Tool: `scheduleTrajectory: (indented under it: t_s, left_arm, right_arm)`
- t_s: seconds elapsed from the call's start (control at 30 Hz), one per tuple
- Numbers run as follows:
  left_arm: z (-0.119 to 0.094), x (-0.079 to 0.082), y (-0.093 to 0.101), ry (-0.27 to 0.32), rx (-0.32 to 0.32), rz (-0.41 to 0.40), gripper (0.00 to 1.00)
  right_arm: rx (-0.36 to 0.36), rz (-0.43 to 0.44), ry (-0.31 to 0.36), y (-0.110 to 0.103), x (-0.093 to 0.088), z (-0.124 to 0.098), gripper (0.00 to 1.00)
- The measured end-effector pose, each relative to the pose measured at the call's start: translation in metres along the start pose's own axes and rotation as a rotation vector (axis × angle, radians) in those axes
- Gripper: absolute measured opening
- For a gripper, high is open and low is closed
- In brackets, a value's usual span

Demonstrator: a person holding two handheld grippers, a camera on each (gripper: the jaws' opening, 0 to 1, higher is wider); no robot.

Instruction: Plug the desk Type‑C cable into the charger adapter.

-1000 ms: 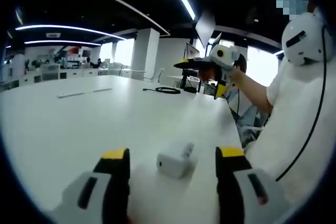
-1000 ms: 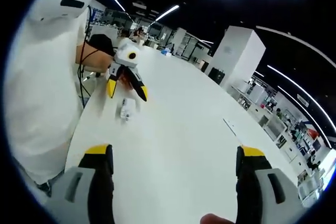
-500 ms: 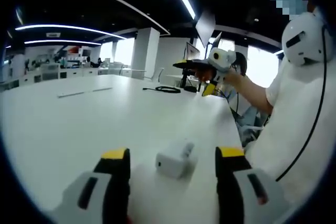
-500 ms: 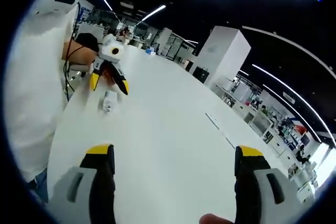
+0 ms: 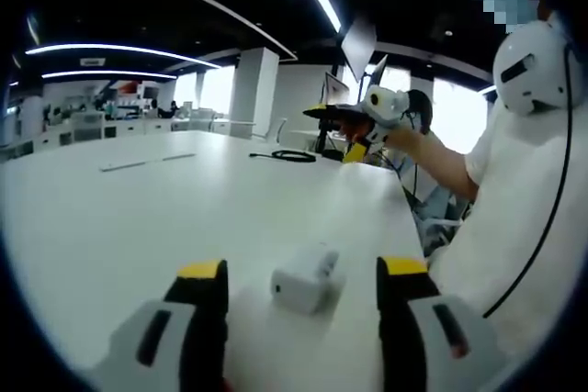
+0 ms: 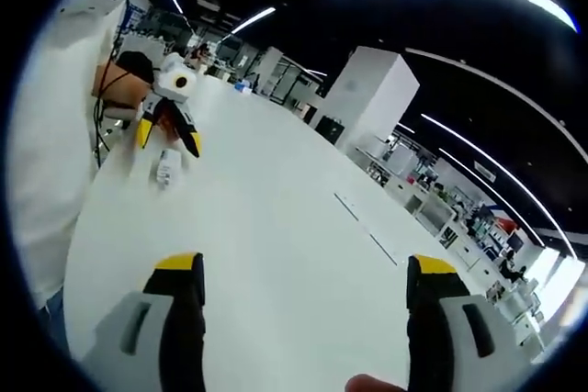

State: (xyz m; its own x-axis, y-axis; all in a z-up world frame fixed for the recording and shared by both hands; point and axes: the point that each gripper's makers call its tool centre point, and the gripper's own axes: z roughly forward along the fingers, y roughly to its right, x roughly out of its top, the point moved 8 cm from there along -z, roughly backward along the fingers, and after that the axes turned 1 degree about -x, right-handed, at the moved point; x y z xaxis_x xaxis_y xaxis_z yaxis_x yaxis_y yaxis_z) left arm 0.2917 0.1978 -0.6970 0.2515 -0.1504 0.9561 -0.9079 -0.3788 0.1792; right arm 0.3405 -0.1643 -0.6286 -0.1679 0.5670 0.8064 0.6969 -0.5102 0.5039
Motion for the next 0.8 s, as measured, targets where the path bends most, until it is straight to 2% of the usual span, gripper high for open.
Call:
scheduleTrajectory:
  t_s: [0.27, 0.4, 0.8]
  left_arm:
    - [0.000, 0.000, -0.001, -0.001, 0.002, 0.001, 0.65]
    - [0.000, 0.000, -0.001, 0.000, 0.003, -0.001, 0.65]
    - [0.000, 0.002, -0.002, -0.005, 0.006, 0.003, 0.65]
  right_arm:
    - [-0.025, 0.009, -0.015, 0.007, -0.007, -0.003, 0.90]
    - [-0.070, 0.019, -0.031, 0.017, -0.015, -0.007, 0.87]
    - [-0.132, 0.048, -0.068, 0.035, -0.032, -0.018, 0.82]
